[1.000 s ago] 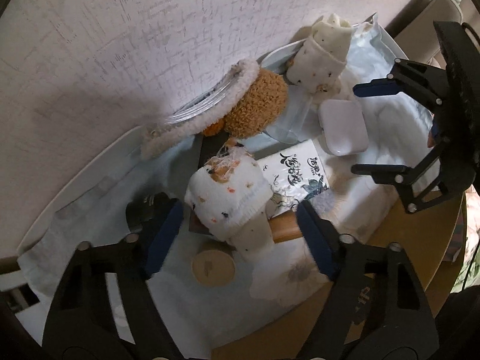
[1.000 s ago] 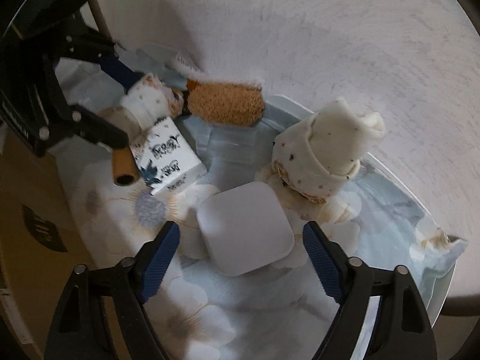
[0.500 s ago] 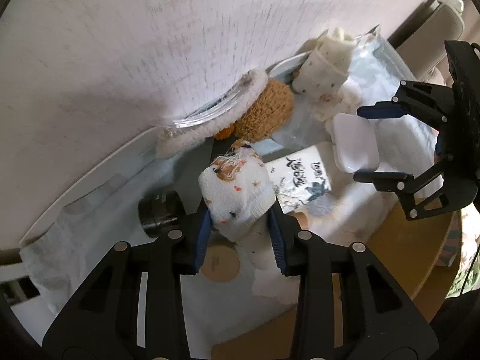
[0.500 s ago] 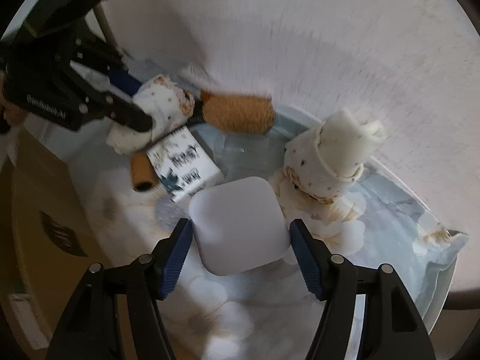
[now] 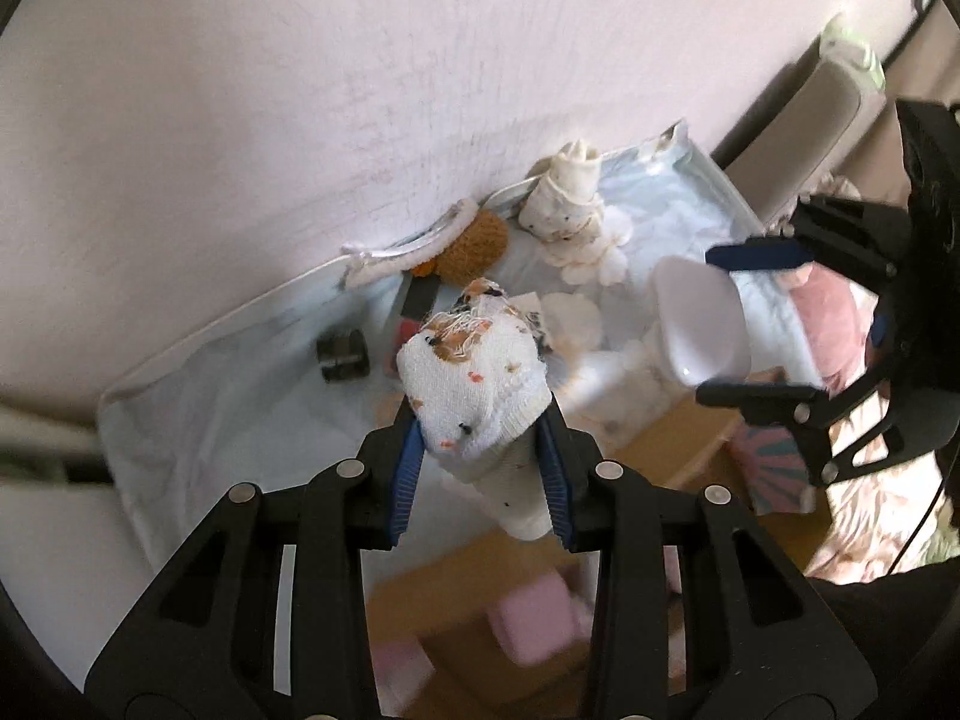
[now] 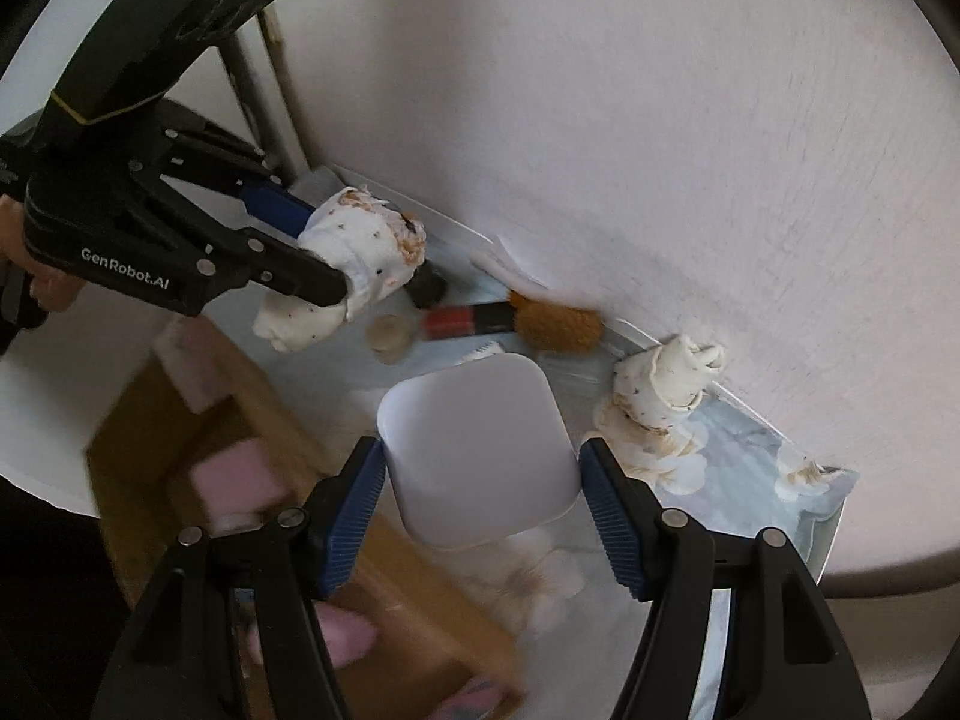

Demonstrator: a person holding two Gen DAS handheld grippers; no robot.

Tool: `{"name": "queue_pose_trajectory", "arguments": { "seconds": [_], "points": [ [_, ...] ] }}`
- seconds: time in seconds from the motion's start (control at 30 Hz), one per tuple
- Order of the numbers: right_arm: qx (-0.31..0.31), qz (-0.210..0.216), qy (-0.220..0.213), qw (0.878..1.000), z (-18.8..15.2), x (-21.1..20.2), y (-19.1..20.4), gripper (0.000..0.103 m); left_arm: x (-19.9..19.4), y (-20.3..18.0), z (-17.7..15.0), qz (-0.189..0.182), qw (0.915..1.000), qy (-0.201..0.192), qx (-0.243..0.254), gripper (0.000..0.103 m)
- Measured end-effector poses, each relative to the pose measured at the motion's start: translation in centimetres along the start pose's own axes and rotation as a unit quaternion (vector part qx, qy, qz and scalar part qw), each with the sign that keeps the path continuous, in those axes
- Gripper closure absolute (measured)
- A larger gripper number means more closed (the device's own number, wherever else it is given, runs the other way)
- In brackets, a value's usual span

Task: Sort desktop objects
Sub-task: 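Grasp the white patterned sock with the left gripper while the right grasps the white square case, then lower the white sock and white case into the cardboard box and release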

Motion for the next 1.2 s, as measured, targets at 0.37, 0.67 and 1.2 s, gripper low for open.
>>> {"name": "queue_pose_trajectory", "arguments": {
  "seconds": [0.37,0.67,1.2],
  "points": [
    [0.009,0.026,-0.021,0.999,-2.0,-3.8,5.0,0.040,-5.9,-2.5,-5.1,0.003,0.9988,-0.042,-0.024,0.071],
    [0.025,0.041,-0.006,0.999,-3.7,-1.3,7.2,0.040,-3.3,-3.6,-10.6,-0.003,0.9971,-0.016,-0.074,0.071],
    [0.059,0.025,0.026,0.998,-6.5,1.2,8.3,0.040,-1.3,-3.0,-14.4,-0.006,0.9933,0.012,-0.115,0.071]
  ]
}}
Point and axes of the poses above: each gripper's, at about its wrist camera, not at the fingertips, and x roughly the way its jaws point, y to its left, z to its top, the point moved 9 cm from there along x, roughly the way its jaws point, and after that the axes turned 10 degrees about z, right-handed, at the moved point
